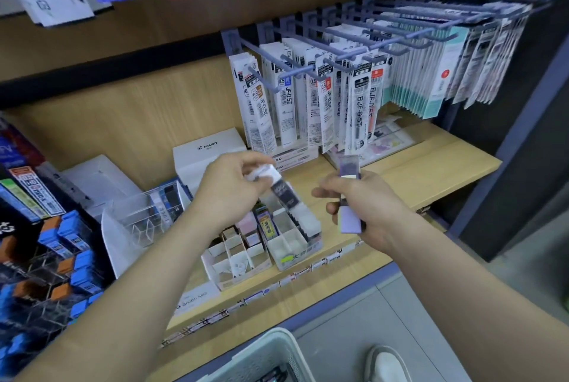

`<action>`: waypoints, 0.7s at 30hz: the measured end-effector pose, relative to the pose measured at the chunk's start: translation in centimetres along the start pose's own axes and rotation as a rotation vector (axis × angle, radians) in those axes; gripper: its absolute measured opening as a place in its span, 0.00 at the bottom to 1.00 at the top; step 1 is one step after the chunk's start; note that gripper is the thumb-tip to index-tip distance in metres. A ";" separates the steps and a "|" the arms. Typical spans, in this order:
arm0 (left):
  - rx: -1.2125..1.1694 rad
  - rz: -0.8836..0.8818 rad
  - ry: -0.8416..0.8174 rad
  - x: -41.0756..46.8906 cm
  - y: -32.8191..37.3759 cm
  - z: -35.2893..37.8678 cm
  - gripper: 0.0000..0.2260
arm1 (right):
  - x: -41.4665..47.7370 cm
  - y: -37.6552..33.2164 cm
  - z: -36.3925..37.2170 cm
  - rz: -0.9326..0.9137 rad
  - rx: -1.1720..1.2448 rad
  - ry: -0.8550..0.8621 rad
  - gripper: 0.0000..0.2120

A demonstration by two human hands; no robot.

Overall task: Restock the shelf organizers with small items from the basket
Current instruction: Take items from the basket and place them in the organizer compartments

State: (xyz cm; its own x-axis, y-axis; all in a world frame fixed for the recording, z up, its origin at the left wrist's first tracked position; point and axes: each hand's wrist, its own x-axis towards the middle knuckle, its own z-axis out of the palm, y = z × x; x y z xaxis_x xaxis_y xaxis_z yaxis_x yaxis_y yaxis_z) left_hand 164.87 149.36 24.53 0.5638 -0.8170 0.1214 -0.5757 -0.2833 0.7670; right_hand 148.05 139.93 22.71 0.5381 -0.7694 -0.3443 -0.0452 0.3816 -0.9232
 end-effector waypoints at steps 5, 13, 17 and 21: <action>0.513 0.114 -0.178 -0.2 -1.7 1.7 0.08 | 0.3 -0.5 -0.4 -0.005 0.099 0.066 0.06; 0.588 0.141 -0.059 2.7 -3.2 2.6 0.05 | 0.6 -0.7 0.0 -0.008 0.148 0.041 0.07; 0.559 0.094 -0.036 3.5 -3.7 2.6 0.03 | 0.7 -0.7 0.1 -0.011 0.164 0.031 0.07; 0.521 0.022 -0.050 3.9 -4.2 2.9 0.08 | 0.7 -0.7 0.3 -0.011 0.194 0.022 0.08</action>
State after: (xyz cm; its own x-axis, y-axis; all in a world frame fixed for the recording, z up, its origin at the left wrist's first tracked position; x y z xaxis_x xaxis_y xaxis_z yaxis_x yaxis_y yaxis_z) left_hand 167.75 145.89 19.93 0.5269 -0.8447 0.0936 -0.8124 -0.4682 0.3475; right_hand 148.73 139.27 23.21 0.5189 -0.7842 -0.3402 0.1243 0.4630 -0.8776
